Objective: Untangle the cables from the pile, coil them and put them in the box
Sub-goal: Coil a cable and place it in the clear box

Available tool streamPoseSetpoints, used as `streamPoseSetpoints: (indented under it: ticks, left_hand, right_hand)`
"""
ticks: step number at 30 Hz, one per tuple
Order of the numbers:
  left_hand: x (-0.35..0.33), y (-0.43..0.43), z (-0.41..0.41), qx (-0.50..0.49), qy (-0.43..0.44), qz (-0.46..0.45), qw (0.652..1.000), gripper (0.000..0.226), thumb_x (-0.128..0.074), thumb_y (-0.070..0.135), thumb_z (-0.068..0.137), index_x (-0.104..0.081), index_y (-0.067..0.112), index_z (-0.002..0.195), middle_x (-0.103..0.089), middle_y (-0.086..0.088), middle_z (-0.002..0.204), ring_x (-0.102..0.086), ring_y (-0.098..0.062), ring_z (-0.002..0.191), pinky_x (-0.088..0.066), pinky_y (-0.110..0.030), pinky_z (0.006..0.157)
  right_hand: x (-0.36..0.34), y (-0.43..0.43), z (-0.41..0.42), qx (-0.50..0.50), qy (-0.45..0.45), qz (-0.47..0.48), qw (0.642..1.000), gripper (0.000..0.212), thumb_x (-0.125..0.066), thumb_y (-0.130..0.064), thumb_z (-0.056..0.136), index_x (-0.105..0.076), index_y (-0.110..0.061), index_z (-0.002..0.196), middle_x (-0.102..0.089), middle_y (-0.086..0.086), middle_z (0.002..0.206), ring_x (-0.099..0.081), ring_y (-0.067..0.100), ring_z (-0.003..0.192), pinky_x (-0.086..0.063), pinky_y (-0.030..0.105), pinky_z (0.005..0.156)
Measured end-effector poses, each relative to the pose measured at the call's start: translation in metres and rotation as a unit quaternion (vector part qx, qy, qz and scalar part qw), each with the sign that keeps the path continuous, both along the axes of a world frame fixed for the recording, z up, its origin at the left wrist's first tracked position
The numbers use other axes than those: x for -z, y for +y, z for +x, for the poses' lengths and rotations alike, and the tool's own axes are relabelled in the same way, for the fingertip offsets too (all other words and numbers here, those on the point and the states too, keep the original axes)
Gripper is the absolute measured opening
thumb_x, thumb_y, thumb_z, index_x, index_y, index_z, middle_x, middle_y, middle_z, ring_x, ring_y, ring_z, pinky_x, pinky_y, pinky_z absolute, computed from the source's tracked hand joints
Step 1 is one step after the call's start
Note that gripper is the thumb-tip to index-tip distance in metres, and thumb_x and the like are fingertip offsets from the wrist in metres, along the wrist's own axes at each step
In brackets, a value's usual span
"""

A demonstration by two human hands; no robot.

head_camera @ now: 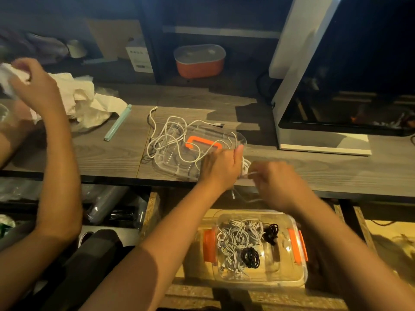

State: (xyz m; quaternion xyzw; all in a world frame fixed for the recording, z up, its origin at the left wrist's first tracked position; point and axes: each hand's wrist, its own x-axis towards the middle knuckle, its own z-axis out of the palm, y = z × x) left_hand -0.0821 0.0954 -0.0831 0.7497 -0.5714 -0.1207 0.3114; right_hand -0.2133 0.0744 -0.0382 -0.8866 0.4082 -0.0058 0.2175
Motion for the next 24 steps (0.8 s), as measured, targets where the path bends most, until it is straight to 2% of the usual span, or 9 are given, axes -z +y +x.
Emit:
streamPoseSetpoints:
  ticks: [3,5,10,13,15,16,18,21,24]
  left_hand:
    - [0.009,0.009,-0.009,0.061,0.088,-0.031,0.994,0.061,-0.024,0.037,0.096,-0.061,0.002,0.063,-0.061,-0.02,0.065,-0.059,-0.034,0.065,-0.037,-0.036,0.06]
    - [0.009,0.012,-0.013,0.087,0.149,-0.023,0.985,0.059,-0.023,0.041,0.093,-0.056,0.008,0.056,-0.059,-0.016,0.059,-0.058,-0.031,0.061,-0.043,-0.039,0.061]
    - [0.002,0.018,-0.025,0.142,0.277,0.013,0.95,0.054,-0.028,0.045,0.092,-0.042,0.02,0.045,-0.042,0.008,0.043,-0.042,-0.009,0.044,-0.031,-0.03,0.055]
    - [-0.001,0.02,-0.033,0.113,0.374,0.006,0.921,0.057,-0.033,0.053,0.089,-0.049,0.019,0.046,-0.047,0.008,0.043,-0.045,-0.006,0.044,-0.036,-0.03,0.055]
    - [-0.006,0.016,-0.039,0.041,0.428,-0.001,0.903,0.059,-0.034,0.046,0.096,-0.052,0.02,0.046,-0.051,0.008,0.044,-0.048,-0.001,0.046,-0.039,-0.028,0.058]
    - [-0.009,0.013,-0.041,-0.01,0.425,-0.009,0.905,0.059,-0.033,0.041,0.099,-0.051,0.02,0.047,-0.051,0.008,0.045,-0.048,0.001,0.045,-0.041,-0.027,0.059]
    - [-0.015,0.006,-0.038,-0.1,0.37,-0.02,0.923,0.057,-0.029,0.035,0.102,-0.048,0.018,0.051,-0.05,0.008,0.049,-0.049,0.001,0.045,-0.038,-0.018,0.05]
    - [-0.006,0.002,-0.024,-0.153,0.186,0.004,0.971,0.058,-0.023,0.037,0.103,-0.054,0.01,0.061,-0.059,-0.002,0.064,-0.054,-0.016,0.062,-0.031,-0.024,0.053]
    - [0.01,0.004,-0.015,-0.121,0.005,0.004,0.993,0.064,-0.019,0.04,0.099,-0.068,0.002,0.08,-0.069,-0.019,0.081,-0.063,-0.037,0.077,-0.039,-0.035,0.063]
  right_hand:
    - [-0.013,-0.016,-0.005,0.001,-0.046,-0.027,0.999,0.021,-0.049,-0.012,0.088,-0.067,-0.02,0.093,-0.069,0.001,0.092,-0.062,0.02,0.083,-0.053,0.04,0.074]
    - [-0.012,-0.023,-0.007,0.019,-0.071,-0.008,0.997,0.015,-0.05,-0.012,0.089,-0.061,-0.019,0.096,-0.066,0.0,0.094,-0.06,0.02,0.087,-0.051,0.041,0.075]
    - [0.008,-0.044,-0.011,0.019,-0.134,0.163,0.977,0.03,-0.049,0.004,0.087,-0.055,-0.024,0.079,-0.057,-0.005,0.08,-0.055,0.013,0.076,-0.04,0.026,0.064]
    - [0.009,-0.038,-0.014,0.018,-0.196,0.247,0.949,0.026,-0.054,0.004,0.085,-0.058,-0.019,0.075,-0.062,-0.005,0.069,-0.06,0.005,0.065,-0.044,0.024,0.062]
    - [0.013,-0.024,-0.012,-0.017,-0.217,0.242,0.946,0.024,-0.063,-0.003,0.082,-0.055,-0.024,0.075,-0.064,-0.01,0.065,-0.059,-0.006,0.064,-0.045,0.012,0.063]
    - [0.019,-0.014,-0.008,-0.023,-0.207,0.22,0.953,0.023,-0.06,-0.004,0.083,-0.054,-0.025,0.076,-0.064,-0.012,0.065,-0.058,-0.009,0.068,-0.044,0.008,0.065]
    - [0.039,0.001,-0.002,-0.021,-0.162,0.166,0.973,0.015,-0.047,-0.007,0.088,-0.057,-0.019,0.085,-0.066,-0.004,0.09,-0.06,-0.003,0.082,-0.044,0.008,0.074]
    - [0.057,0.013,0.007,0.017,-0.07,0.164,0.984,0.021,-0.043,-0.011,0.089,-0.059,-0.011,0.104,-0.066,0.011,0.107,-0.061,0.028,0.096,-0.05,0.042,0.085]
    - [0.049,0.017,0.008,-0.027,0.026,0.081,0.996,0.018,-0.04,-0.021,0.091,-0.055,-0.016,0.1,-0.066,0.009,0.098,-0.061,0.03,0.088,-0.05,0.045,0.078]
